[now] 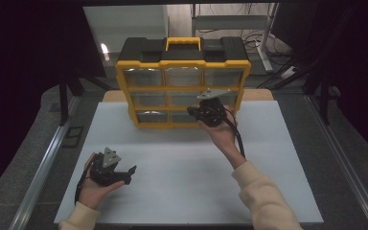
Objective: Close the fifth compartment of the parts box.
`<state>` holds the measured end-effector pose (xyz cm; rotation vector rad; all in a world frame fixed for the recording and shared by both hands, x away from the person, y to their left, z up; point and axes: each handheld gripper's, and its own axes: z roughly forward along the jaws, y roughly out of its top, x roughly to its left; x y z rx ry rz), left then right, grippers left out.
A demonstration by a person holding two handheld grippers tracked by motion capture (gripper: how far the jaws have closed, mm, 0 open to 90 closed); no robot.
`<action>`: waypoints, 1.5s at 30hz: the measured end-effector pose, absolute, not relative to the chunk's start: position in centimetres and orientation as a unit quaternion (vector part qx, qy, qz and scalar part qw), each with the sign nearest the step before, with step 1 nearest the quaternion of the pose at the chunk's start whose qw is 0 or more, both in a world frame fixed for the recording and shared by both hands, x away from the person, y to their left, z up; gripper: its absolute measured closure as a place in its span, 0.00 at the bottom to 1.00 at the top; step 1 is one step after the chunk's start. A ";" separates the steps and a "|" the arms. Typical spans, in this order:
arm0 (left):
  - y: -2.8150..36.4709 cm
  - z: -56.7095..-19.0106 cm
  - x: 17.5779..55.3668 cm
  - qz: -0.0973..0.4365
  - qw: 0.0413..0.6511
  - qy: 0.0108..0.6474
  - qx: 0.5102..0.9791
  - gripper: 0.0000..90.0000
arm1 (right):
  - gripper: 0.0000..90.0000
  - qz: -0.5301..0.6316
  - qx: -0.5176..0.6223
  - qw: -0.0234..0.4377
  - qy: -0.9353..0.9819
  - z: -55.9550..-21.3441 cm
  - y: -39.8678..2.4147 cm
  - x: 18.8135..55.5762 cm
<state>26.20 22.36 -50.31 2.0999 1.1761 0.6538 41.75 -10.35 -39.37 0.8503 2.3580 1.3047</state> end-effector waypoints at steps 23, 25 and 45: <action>22.3 -50.2 26.5 0.254 0.319 0.449 0.795 0.10 | 0.54 0.469 0.316 0.167 0.807 -42.1 -22.1 32.1; 22.3 -50.2 26.5 0.254 0.319 0.448 0.796 0.10 | 0.46 0.470 0.325 0.160 0.805 -42.6 -23.5 31.6; 22.4 -50.5 26.7 0.253 0.318 0.450 0.795 0.10 | 0.28 0.446 0.375 0.130 0.803 -46.9 -28.1 30.4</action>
